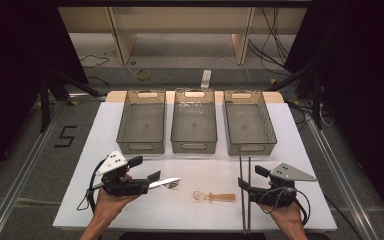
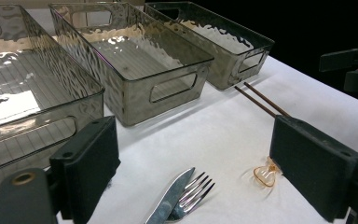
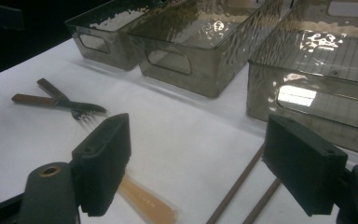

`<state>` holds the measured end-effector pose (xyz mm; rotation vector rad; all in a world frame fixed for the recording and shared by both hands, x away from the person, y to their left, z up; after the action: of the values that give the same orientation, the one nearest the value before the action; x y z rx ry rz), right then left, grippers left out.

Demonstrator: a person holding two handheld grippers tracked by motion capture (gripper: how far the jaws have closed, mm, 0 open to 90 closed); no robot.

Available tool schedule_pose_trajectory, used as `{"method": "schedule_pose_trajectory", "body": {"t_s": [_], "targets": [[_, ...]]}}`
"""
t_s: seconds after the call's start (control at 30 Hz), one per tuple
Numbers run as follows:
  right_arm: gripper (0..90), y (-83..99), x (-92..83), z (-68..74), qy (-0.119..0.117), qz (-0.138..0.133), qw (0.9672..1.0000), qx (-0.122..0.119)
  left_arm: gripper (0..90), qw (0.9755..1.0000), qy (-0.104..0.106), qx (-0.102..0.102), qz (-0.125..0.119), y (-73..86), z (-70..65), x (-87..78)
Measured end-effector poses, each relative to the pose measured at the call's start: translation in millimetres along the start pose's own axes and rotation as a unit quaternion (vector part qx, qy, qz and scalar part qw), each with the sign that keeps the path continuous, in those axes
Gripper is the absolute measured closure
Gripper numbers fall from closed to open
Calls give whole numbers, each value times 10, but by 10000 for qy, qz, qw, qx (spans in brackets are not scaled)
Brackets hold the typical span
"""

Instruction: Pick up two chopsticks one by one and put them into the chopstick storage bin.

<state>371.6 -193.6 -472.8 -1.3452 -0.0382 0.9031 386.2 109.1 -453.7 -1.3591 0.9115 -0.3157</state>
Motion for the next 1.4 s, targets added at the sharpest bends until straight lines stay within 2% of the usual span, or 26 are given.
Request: {"method": "schedule_pose_trajectory", "body": {"t_s": [0.2, 0.33, 0.37, 0.4, 0.47, 0.5, 0.53, 0.6, 0.67, 0.7, 0.73, 0.9, 0.93, 0.97, 1.0, 1.03, 1.07, 1.1, 1.13, 1.2, 1.23, 1.27, 1.33, 1.4], "targets": [[249, -12, -12, -18, 107, 66, 9999, -96, 148, 10000, -17, 13, 28, 7, -2, 11], [256, -1, -16, -68, 201, 343, 9991, -131, 148, 10000, -27, 17, 28, 7, 1, 11], [257, 28, -7, -93, 289, 612, 9975, -195, 148, 10000, -21, 19, 30, 7, -2, 13], [257, 28, -7, -93, 289, 612, 9975, -195, 148, 10000, -15, 32, 34, 8, -3, 14], [268, 48, 5, -137, 580, 930, 9930, -433, 148, 10000, -21, 62, 48, 10, -4, 15], [268, 48, 5, -137, 580, 930, 9930, -433, 148, 10000, -30, 66, 50, 10, -4, 16], [272, 55, 6, -137, 623, 1054, 9914, -464, 148, 10000, -35, 67, 58, 12, -2, 17], [272, 75, 8, -137, 629, 1377, 9872, -503, 148, 10000, -29, 59, 74, 17, -3, 22], [292, 82, 9, -170, 782, 1598, 9823, -587, 147, 9999, -36, 66, 78, 17, -2, 24], [311, 120, 21, -197, 826, 1866, 9771, -612, 148, 9999, -38, 61, 79, 17, 0, 22], [311, 120, 21, -197, 826, 1866, 9771, -612, 148, 10000, -51, 35, 61, 14, 4, 21], [344, 215, 49, -279, 1019, 2350, 9642, -689, 148, 10000, -46, 8, 56, 13, 11, 17], [358, 238, 55, -305, 1104, 2531, 9585, -711, 148, 10000, -50, 17, 60, 14, 10, 18], [358, 238, 55, -305, 1104, 2531, 9585, -711, 148, 10000, -55, 27, 68, 16, 11, 21], [371, 257, 55, -315, 1124, 2663, 9544, -741, 148, 10000, -59, 16, 65, 15, 9, 24], [392, 269, 64, -324, 1144, 2741, 9518, -766, 148, 10000, -60, 20, 66, 15, 8, 23], [410, 314, 82, -337, 1167, 2962, 9448, -776, 148, 10000, -58, 20, 63, 14, 7, 22], [410, 314, 82, -337, 1167, 2962, 9448, -776, 148, 10000, -52, 27, 64, 14, 7, 19], [417, 343, 91, -347, 1186, 3079, 9408, -781, 148, 10000, -54, 28, 62, 14, 9, 18], [435, 382, 119, -356, 1199, 3182, 9375, -743, 147, 10000, -58, 24, 66, 15, 12, 17], [447, 423, 141, -326, 1083, 3284, 9360, -665, 147, 10000, -56, 23, 65, 14, 11, 18], [451, 442, 154, -323, 1071, 3324, 9346, -681, 148, 10000, -55, 22, 62, 13, 9, 18], [453, 479, 174, -334, 1138, 3443, 9292, -717, 148, 10000, -47, 24, 61, 11, 4, 19], [452, 502, 204, -332, 1106, 3486, 9285, -640, 148, 10000, -43, 33, 65, 11, 2, 18]]}}
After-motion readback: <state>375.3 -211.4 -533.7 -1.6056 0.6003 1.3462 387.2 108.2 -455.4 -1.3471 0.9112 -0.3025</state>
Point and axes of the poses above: each handheld gripper's, and its own axes: x roughly forward along the jaws, y roughly out of its underside, z roughly to its left, the point moved 10 cm from there along x, roughly forward along the jaws, and after that the axes turned 9 degrees about x, right-handed, at the moved point
